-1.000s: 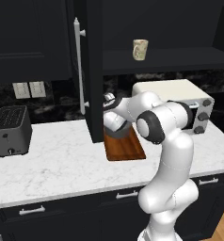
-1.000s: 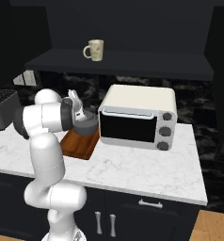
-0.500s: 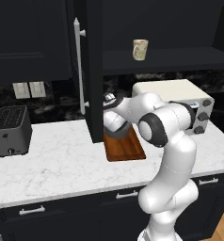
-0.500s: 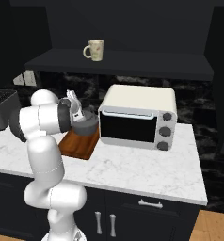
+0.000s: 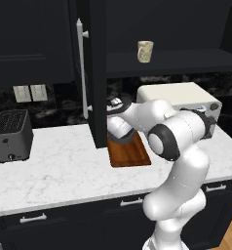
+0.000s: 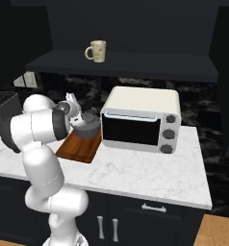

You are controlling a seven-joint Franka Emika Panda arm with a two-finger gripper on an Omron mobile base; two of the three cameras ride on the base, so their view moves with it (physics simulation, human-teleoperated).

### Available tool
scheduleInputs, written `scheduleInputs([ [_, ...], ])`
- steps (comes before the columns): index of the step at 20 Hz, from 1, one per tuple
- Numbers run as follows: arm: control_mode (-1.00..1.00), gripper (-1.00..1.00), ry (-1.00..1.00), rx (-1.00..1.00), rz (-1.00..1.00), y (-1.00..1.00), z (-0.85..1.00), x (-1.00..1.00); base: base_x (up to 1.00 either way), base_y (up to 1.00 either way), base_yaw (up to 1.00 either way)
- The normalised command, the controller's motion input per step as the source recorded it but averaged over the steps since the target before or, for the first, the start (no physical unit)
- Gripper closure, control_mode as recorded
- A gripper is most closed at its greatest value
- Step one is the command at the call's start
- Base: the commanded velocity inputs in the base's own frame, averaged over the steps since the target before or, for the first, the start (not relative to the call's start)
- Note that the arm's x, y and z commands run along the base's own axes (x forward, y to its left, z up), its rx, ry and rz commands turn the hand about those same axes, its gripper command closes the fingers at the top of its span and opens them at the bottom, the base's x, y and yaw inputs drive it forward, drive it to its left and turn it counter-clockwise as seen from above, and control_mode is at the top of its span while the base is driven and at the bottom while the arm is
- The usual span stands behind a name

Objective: Pick the kettle from the counter and place it on the tray. Then pick the mug from the cabinet and place it on the tray. Then close the cabinet doors.

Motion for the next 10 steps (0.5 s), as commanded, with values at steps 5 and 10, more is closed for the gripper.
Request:
scheduleInputs([
  [5,-1.0,-1.0,0.0,0.0,0.0,-0.02,0.45,-0.52,0.0,0.0,0.0],
  [10,-1.0,-1.0,0.0,0.0,0.0,-0.07,0.62,-0.52,0.0,0.0,0.0],
])
